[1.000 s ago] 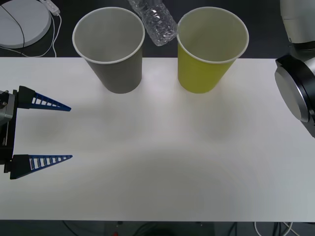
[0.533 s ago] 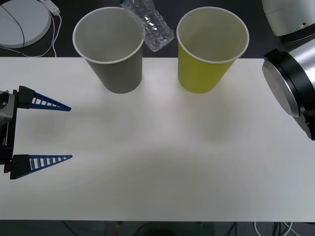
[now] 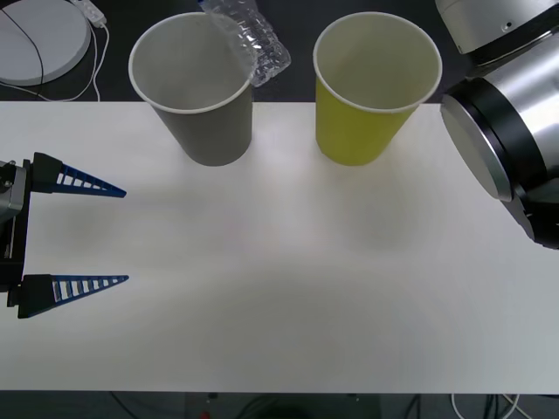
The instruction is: Put the can into the green bin and the plastic bottle into the gray bin
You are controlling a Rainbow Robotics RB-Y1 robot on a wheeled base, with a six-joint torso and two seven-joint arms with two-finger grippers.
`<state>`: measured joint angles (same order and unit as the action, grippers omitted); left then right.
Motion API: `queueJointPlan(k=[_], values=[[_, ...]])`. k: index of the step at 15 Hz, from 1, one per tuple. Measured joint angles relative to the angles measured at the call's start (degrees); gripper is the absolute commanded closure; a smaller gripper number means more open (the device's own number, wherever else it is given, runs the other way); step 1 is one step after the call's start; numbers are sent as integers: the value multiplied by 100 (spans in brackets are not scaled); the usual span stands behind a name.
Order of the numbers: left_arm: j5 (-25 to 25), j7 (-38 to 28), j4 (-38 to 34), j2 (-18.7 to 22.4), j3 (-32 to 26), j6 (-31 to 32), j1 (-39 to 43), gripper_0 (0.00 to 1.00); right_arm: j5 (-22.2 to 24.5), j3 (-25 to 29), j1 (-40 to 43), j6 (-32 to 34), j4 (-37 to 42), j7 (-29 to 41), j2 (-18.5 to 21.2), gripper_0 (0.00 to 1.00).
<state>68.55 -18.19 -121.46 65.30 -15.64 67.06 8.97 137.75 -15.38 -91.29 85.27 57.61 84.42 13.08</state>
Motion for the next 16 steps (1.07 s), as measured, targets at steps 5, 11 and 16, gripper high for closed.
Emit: queueJointPlan(k=[5,11,16], values=[[0,0,0,0,0,0,0,0,244,7,-99,-467,-332,-1,-202,100],[0,0,0,0,0,0,0,0,341,4,-298,-1246,-1053,-3,-475,100],[0,0,0,0,0,0,0,0,363,0,-409,-1615,-1362,-3,-643,100]])
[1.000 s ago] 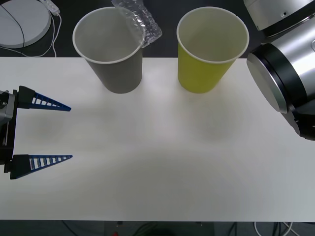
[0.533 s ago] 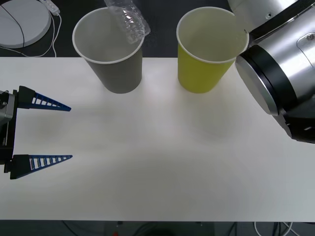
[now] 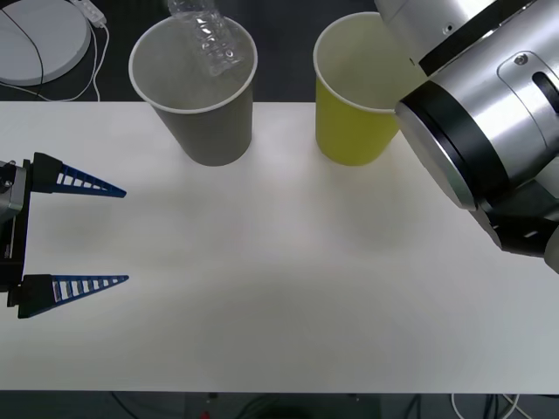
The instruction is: Put the can into the green bin and the plastic bottle into the gray bin
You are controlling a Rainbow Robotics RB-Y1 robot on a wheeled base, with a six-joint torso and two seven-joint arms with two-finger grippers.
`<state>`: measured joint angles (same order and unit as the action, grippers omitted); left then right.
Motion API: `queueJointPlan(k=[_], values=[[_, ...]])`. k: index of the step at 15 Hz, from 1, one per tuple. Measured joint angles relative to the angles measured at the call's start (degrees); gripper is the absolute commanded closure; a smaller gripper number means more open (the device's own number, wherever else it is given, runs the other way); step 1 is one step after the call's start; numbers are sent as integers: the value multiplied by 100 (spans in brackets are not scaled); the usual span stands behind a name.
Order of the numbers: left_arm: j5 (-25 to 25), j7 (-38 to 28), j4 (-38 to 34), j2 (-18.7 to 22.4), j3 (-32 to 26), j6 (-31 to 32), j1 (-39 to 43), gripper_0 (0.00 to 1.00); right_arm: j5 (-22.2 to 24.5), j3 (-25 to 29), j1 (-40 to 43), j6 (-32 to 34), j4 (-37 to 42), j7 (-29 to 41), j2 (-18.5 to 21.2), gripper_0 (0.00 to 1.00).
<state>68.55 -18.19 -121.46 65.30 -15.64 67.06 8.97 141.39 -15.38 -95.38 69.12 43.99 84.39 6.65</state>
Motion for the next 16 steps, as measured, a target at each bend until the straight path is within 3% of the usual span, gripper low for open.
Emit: queueJointPlan(k=[10,11,12,13,16], values=[[0,0,0,0,0,0,0,0,-50,-88,-63,-162,-120,0,-85,100],[0,0,0,0,0,0,0,0,-62,-120,-68,-162,-120,0,-86,85],[0,0,0,0,0,0,0,0,-64,-147,-67,-162,-120,0,-86,26],[0,0,0,0,0,0,0,0,-65,-163,-64,-162,-134,0,-86,0],[0,0,0,0,0,0,0,0,-94,-172,-62,-304,-264,-82,-86,0]])
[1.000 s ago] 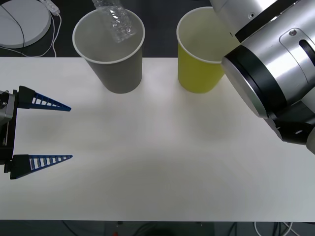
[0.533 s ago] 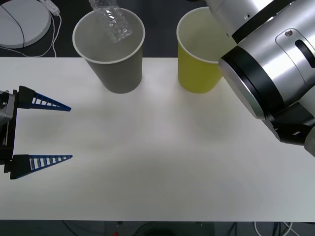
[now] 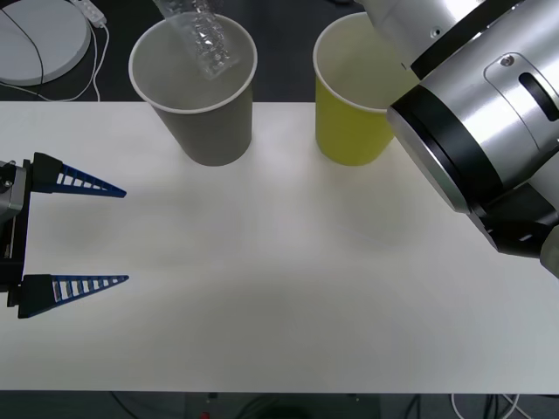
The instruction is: Put the can into the green bin and the plastic bottle into the gray bin
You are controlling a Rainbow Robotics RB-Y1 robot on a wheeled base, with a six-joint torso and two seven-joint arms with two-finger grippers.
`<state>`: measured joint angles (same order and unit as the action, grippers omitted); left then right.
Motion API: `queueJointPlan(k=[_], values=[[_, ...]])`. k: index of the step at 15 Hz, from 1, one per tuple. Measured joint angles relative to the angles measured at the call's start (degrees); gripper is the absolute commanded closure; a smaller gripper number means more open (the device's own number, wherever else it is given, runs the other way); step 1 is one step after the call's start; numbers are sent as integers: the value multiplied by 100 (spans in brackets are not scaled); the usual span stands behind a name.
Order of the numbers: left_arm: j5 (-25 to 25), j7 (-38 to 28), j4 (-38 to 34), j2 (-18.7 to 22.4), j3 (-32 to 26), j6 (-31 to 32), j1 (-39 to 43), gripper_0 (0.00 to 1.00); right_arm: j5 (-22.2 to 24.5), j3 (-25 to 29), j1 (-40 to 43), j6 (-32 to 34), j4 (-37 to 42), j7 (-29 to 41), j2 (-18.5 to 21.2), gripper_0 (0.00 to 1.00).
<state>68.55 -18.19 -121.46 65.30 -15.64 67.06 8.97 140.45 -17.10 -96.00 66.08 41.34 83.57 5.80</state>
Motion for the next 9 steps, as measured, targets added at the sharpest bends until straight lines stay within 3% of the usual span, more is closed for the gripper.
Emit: queueJointPlan(k=[9], values=[[0,0,0,0,0,0,0,0,-144,2,12,-282,-207,-385,2,0]])
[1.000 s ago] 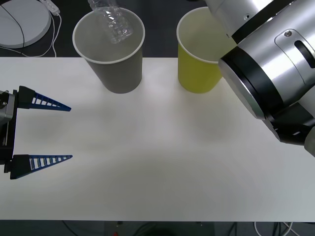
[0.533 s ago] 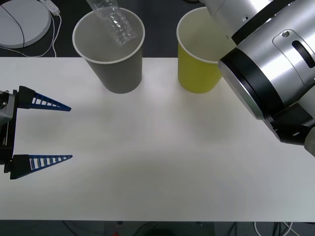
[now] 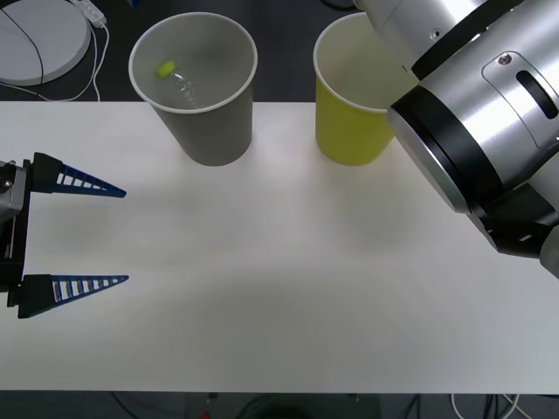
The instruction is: Put the can into the green bin and the plastic bottle into the gray bin
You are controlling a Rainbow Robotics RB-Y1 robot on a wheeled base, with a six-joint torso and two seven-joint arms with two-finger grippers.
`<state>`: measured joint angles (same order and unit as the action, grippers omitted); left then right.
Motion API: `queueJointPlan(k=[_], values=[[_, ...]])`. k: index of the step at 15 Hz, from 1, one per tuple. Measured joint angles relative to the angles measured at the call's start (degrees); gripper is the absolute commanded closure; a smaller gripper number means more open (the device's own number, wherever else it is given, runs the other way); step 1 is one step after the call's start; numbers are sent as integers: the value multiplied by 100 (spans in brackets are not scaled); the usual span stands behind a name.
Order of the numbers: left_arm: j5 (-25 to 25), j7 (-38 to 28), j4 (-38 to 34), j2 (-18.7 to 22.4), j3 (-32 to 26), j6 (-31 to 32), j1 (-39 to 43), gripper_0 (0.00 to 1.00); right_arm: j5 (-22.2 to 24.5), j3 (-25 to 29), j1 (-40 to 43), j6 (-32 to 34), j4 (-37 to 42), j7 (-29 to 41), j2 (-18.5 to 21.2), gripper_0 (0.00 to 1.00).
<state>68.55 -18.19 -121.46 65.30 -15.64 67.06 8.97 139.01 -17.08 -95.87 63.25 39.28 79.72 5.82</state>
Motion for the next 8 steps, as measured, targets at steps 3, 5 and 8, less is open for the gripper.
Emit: queueJointPlan(k=[3,5,8], values=[[0,0,0,0,0,0,0,0,-218,122,74,73,6,-269,91,0],[0,0,0,0,0,0,0,0,-644,200,183,265,86,-645,296,0],[0,0,0,0,0,0,0,0,-1186,140,506,810,734,-819,768,0]])
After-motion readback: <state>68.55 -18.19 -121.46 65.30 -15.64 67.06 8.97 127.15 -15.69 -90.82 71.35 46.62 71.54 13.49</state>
